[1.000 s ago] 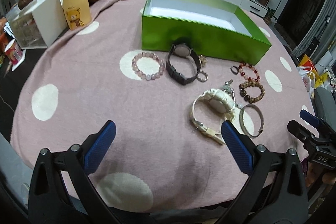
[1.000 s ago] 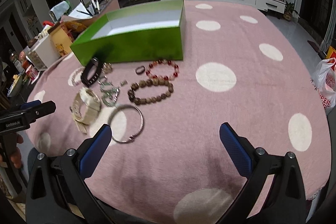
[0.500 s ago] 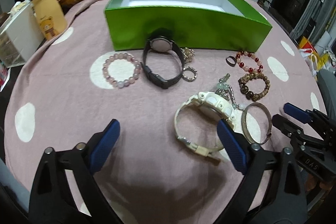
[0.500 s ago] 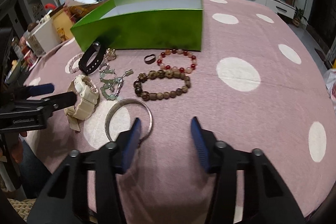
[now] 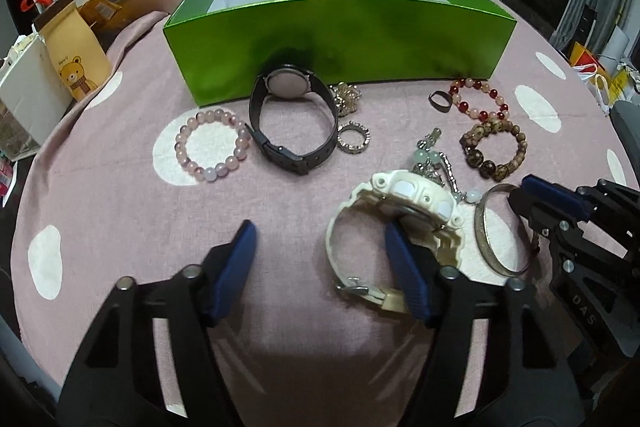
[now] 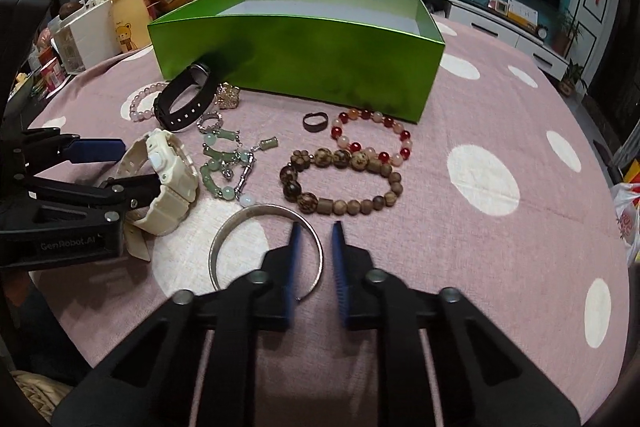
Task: Organize jewelry
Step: 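Grasp the white sport watch with the left gripper while the right gripper grasps the silver bangle, then carry the white watch into the green box and open the left gripper while the right drops the bangle in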
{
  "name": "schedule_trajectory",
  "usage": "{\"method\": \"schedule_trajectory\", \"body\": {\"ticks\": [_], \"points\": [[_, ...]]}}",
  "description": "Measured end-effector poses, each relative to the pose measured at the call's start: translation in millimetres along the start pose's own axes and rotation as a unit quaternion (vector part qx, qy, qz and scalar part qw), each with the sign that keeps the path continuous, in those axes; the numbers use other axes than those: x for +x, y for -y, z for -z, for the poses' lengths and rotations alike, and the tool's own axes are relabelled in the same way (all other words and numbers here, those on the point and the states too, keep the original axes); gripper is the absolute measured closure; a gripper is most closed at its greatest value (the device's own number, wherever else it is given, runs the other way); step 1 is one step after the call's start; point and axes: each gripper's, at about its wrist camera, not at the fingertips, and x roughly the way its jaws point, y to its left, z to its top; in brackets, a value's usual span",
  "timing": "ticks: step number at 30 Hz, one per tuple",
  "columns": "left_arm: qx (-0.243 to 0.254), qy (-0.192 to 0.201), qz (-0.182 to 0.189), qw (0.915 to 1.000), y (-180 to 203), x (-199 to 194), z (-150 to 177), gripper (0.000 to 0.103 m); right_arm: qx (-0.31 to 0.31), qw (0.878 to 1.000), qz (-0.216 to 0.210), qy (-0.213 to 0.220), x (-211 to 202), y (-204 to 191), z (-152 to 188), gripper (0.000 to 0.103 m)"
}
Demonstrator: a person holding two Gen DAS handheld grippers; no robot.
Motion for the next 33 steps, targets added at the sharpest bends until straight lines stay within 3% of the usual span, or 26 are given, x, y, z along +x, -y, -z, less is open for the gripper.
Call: {"method": "schedule_trajectory", "body": {"ticks": [10,21,33], "points": [[-0.008,0.01,-0.001,0.9999,-2,-3,-1,0.093,0.004,1.0,0.012,0.011,-6,2,2,0.1],[-0.026,0.009,0.011,0.9996,-8,-9,1,0.095,0.02,0.999,0.023,0.033,-24,13,2,0.1],[-0.031,0.046,0.011,0.9984,-13,-40,-11,0.095,0.03,0.997,0.02,0.065,-44,18,-8,0.1]]}}
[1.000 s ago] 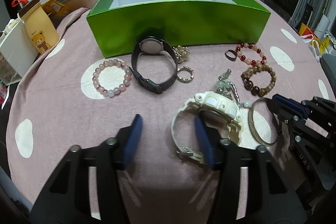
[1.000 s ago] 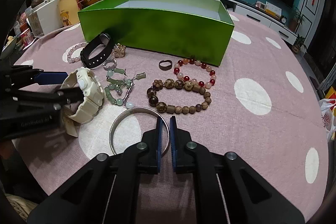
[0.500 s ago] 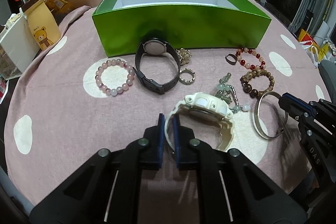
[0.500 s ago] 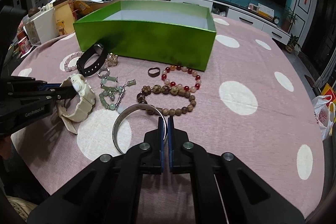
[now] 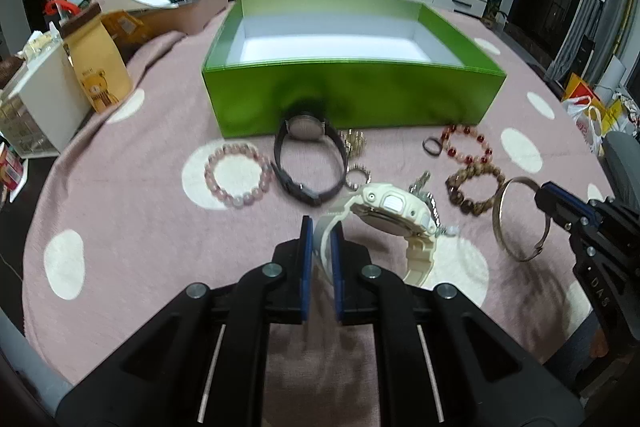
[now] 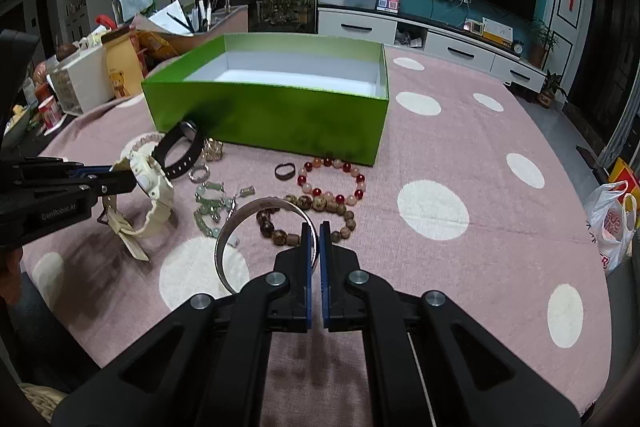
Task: Organize jewelry
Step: 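Carry the white watch into the green box and open the left gripper while the right drops the bangle in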
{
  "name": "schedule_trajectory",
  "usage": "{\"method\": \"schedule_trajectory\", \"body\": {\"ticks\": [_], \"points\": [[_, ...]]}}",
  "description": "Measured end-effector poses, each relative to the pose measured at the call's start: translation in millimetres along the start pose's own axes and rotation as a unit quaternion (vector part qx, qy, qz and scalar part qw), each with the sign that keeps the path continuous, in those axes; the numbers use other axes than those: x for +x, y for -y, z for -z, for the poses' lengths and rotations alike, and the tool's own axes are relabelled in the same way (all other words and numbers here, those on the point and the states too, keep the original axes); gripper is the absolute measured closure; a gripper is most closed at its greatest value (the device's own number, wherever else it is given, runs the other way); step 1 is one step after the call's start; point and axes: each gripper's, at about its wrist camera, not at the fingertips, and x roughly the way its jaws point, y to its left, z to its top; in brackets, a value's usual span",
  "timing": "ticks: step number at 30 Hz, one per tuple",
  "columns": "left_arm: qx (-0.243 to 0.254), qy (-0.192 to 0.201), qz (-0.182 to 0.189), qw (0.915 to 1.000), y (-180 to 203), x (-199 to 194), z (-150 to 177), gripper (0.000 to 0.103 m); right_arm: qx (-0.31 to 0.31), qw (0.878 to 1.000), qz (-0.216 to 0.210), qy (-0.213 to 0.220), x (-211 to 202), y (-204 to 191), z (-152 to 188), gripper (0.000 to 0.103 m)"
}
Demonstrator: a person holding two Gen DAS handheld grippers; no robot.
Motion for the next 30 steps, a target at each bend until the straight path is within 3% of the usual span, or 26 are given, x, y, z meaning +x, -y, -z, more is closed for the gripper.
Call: {"method": "schedule_trajectory", "body": {"ticks": [14,30], "points": [[-0.006,0.068,-0.018,0.9975,-12,-32,-48,0.094,0.012,0.998,-0.008,0.063,-11,7,-45,0.1],[-0.007,0.09,-0.04,0.9951,-23,-18,-95,0.094,0.028,0.996,-0.024,0.086,13,9,-87,0.1]]}}
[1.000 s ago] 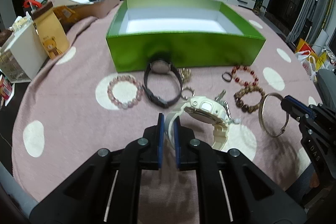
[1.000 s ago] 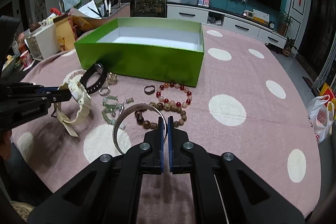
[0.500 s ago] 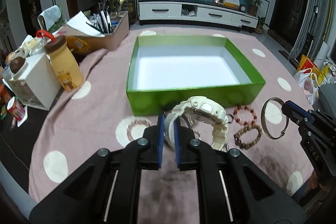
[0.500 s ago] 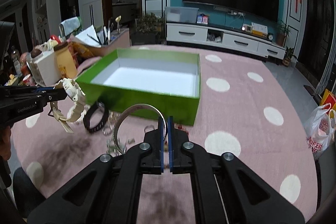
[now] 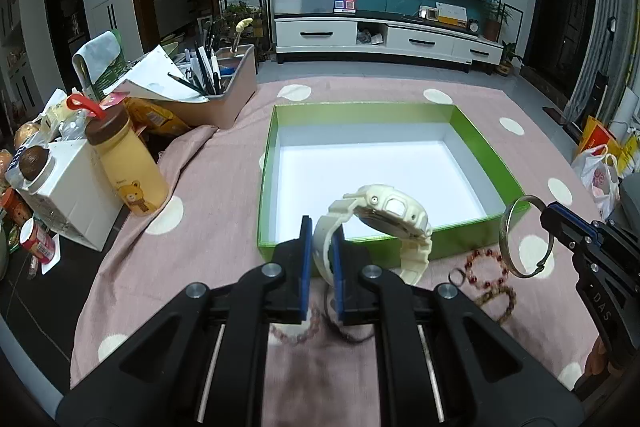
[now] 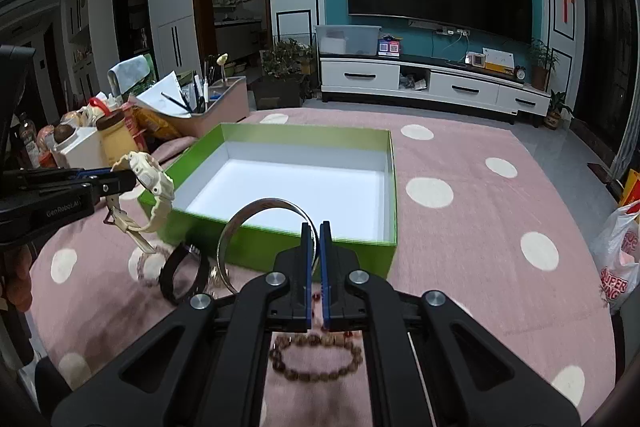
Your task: Organize jewelry
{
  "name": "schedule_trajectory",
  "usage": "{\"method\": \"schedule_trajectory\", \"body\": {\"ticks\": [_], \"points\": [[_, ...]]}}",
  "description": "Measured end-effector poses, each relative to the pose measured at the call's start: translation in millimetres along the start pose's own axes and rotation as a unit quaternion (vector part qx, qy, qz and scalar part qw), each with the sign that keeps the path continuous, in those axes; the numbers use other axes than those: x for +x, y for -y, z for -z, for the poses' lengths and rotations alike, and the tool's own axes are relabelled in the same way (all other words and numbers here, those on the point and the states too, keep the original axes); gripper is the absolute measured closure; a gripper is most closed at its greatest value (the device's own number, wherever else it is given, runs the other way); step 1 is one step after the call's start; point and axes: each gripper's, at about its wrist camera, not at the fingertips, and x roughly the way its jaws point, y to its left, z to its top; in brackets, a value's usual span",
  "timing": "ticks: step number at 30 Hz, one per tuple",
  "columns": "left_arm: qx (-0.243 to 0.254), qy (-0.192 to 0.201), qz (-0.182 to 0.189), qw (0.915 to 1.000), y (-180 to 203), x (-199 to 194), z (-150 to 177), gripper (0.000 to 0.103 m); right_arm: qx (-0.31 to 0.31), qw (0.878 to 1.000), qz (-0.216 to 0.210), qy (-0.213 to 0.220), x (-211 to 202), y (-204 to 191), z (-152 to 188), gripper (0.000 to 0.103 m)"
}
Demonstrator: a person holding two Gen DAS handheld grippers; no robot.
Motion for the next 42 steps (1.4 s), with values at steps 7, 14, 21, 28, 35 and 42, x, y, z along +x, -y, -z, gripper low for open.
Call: {"method": "schedule_trajectory", "body": {"ticks": [7,14,21,28,35,42], "points": [[-0.001,0.004,-0.004,1.0,-1,26,-21,0.094,0.021,1.0,-0.01,-0.005,32,8,-22,0.1],[0.001,-0.007,-0.01,0.9999,3,66,-39,0.094,0.023,0.999,0.001,-0.023,75,8,-37,0.1],[0.003,-0.034,-0.025,0.9991,5,102,-43,0.091,-0.001,0.998,0.024,-0.054,112,3,-40,0.098],[0.002,-0.041,-0.031,0.9987,9,101,-35,0.061,-0.008,0.998,0.035,-0.045,103,-3,-35,0.066],[0.009,-0.015,-0.034,0.9993,15,70,-32,0.034,0.018,0.999,0.029,-0.018,62,6,-25,0.054],[0.014,-0.006,-0.026,0.9995,20,34,-18,0.018,0.036,0.999,0.022,-0.008,20,12,-7,0.044]]}}
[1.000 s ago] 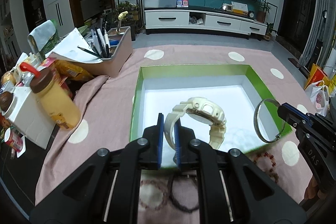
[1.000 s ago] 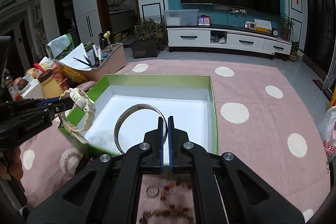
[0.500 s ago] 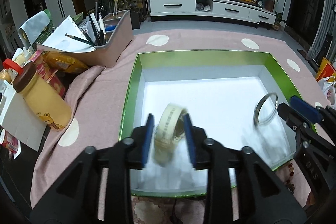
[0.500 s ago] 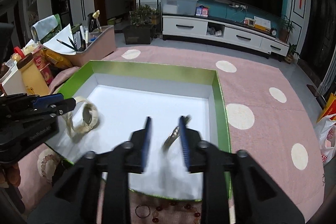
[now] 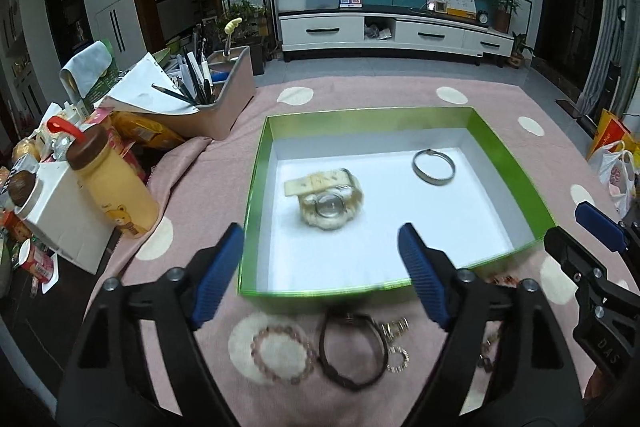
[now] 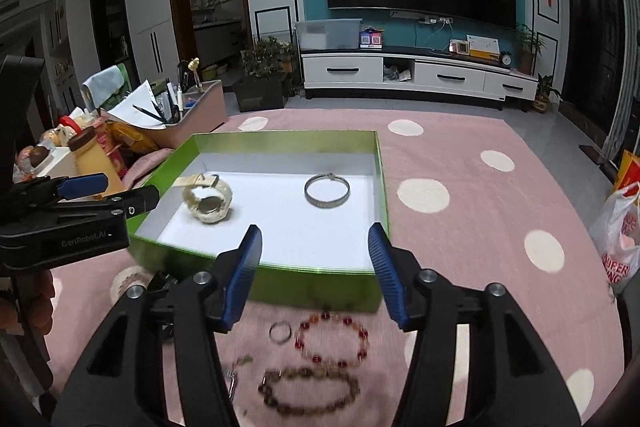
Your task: Organize jewelry
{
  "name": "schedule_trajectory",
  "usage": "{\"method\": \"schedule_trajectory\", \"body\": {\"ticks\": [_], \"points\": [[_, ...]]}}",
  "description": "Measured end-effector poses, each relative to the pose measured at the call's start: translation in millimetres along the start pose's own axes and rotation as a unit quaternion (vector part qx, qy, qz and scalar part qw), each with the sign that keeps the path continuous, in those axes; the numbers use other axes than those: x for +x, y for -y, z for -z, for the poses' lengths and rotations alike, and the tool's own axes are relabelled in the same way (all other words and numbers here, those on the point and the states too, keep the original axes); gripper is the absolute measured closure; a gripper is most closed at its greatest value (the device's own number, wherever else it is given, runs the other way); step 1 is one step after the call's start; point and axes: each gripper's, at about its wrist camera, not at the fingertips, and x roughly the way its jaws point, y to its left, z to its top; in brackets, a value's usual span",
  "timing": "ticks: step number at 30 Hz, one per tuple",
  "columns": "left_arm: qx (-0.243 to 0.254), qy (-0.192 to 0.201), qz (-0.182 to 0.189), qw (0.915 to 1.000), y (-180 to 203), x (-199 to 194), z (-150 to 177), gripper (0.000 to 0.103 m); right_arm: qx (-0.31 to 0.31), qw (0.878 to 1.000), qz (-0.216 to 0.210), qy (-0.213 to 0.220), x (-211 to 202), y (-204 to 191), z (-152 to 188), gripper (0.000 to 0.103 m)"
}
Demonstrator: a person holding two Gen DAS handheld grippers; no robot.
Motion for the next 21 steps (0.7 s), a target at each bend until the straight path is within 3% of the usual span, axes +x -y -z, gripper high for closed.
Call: {"method": "schedule_trajectory", "body": {"ticks": [7,14,17,21], "points": [[0.015,-0.005,0.001,0.9999,4,-32,26,0.008,-0.001,1.0,-0.012,-0.014,-30,-2,26,0.044],[0.016,-0.019,0.006,0.9997,-1,-50,47,0.002,-0.007,0.999,-0.019,-0.033,-42,-9,44,0.036],[0.018,-0.03,0.012,0.9993,0,-55,59,0.002,0.003,0.999,-0.017,-0.039,-48,-9,50,0.021],[0.017,-0.048,0.023,0.9984,2,-57,72,0.002,0.014,0.999,-0.017,-0.047,-57,-7,56,0.018]]}}
